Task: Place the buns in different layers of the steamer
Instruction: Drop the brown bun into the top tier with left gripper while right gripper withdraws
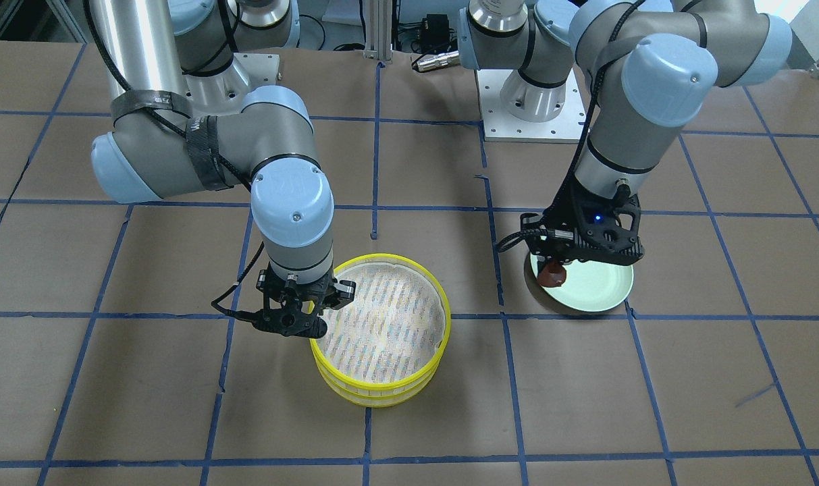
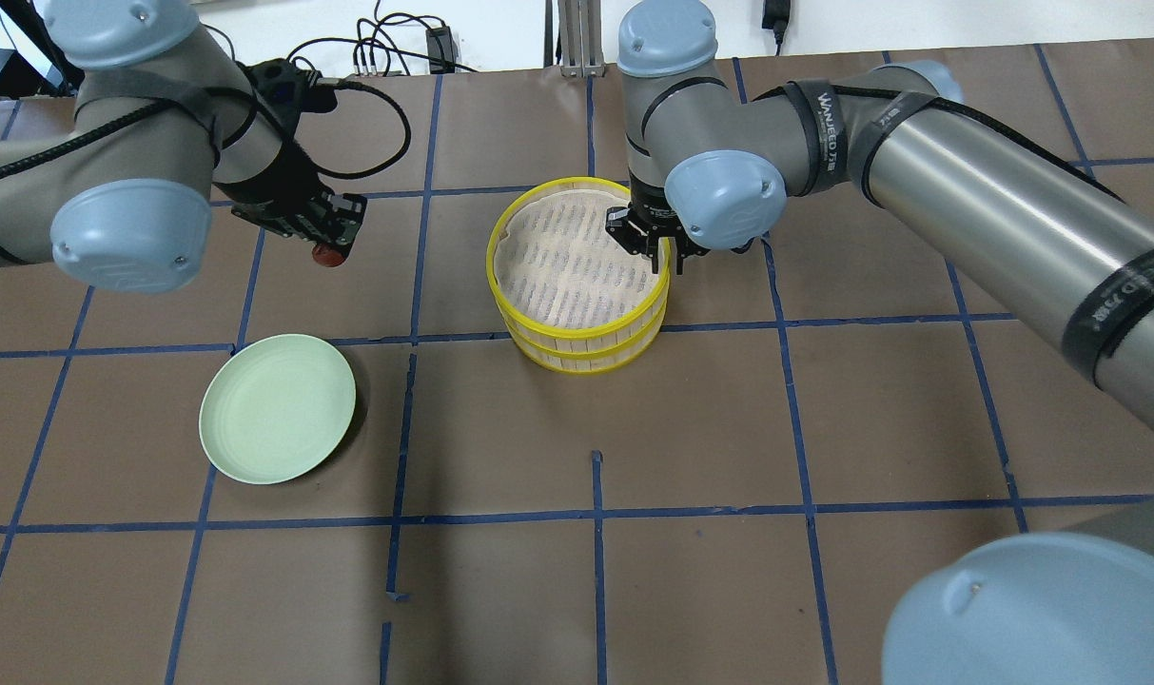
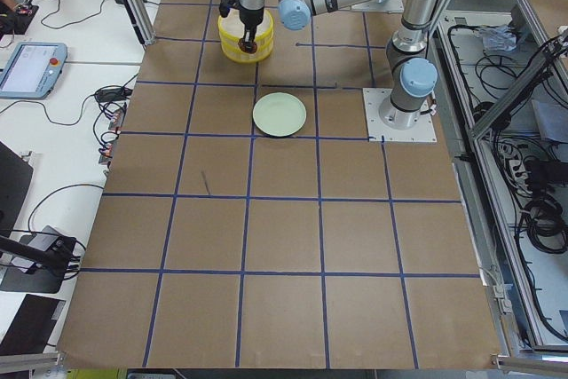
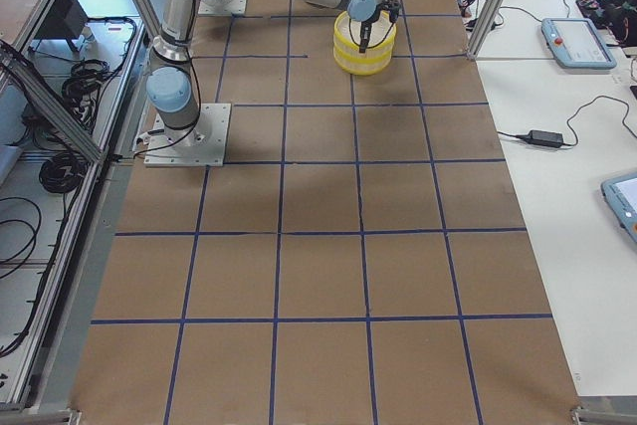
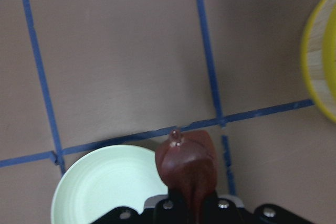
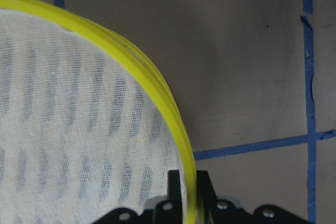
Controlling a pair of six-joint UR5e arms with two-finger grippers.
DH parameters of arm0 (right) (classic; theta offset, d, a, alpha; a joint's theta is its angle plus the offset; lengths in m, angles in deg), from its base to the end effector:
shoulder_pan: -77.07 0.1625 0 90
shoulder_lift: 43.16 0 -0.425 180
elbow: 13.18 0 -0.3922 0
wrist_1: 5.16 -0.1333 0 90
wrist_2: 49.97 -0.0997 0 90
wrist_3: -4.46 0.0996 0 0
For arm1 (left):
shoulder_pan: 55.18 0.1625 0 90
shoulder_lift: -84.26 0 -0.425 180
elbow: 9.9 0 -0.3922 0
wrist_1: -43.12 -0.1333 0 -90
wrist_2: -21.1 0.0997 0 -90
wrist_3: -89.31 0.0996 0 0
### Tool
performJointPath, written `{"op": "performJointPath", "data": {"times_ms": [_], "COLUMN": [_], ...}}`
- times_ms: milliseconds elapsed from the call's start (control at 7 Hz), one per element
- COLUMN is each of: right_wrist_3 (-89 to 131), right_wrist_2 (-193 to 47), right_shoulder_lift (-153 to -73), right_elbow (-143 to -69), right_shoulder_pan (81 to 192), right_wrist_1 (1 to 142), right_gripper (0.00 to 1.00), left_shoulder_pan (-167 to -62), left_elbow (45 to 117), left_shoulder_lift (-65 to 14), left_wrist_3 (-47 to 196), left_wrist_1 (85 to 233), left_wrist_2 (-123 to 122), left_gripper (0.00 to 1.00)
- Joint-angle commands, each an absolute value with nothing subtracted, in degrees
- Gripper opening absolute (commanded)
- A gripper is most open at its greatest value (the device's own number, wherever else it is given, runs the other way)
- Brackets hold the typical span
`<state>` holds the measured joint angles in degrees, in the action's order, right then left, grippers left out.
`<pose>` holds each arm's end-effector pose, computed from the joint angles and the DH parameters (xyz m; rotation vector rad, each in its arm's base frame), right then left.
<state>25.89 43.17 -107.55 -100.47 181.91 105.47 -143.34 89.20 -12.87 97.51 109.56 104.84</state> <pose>0.2877 -0.5866 0.2898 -0.1752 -3.0720 -0.0317 -0.1267 -0.5452 0.3891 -0.1791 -3.0317 0.2083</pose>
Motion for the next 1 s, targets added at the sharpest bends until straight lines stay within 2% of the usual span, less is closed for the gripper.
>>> {"op": "performJointPath", "data": {"times_ms": [0, 286, 429, 571, 714, 857], "right_wrist_3": [18.32, 6.00, 5.52, 4.56, 4.37, 4.37], "right_wrist_2": [42.92, 40.75, 38.12, 37.83, 37.83, 38.09], "right_shoulder_lift": [-112.92, -122.57, -126.53, -128.49, -128.59, -128.59], "right_elbow": [-100.20, -97.93, -96.61, -96.07, -95.89, -95.19], "right_shoulder_pan": [177.48, 170.61, 169.63, 169.36, 169.10, 168.92], "right_wrist_1": [104.01, 91.40, 84.03, 81.96, 82.02, 81.94], "right_gripper": [1.00, 1.00, 1.00, 1.00, 1.00, 1.00], "left_shoulder_pan": [-144.65, -152.34, -155.52, -156.69, -156.79, -156.79], "left_elbow": [88.01, 88.10, 88.01, 88.10, 88.18, 88.01], "left_shoulder_lift": [-14.25, -17.15, -22.21, -25.48, -26.21, -25.87], "left_wrist_3": [87.08, 81.53, 75.14, 71.68, 71.56, 72.08], "left_wrist_1": [107.38, 100.29, 92.33, 86.42, 86.18, 86.10], "left_wrist_2": [93.38, 86.76, 86.76, 86.76, 87.37, 90.33], "left_gripper": [0.01, 0.02, 0.06, 0.25, 0.77, 1.00]}}
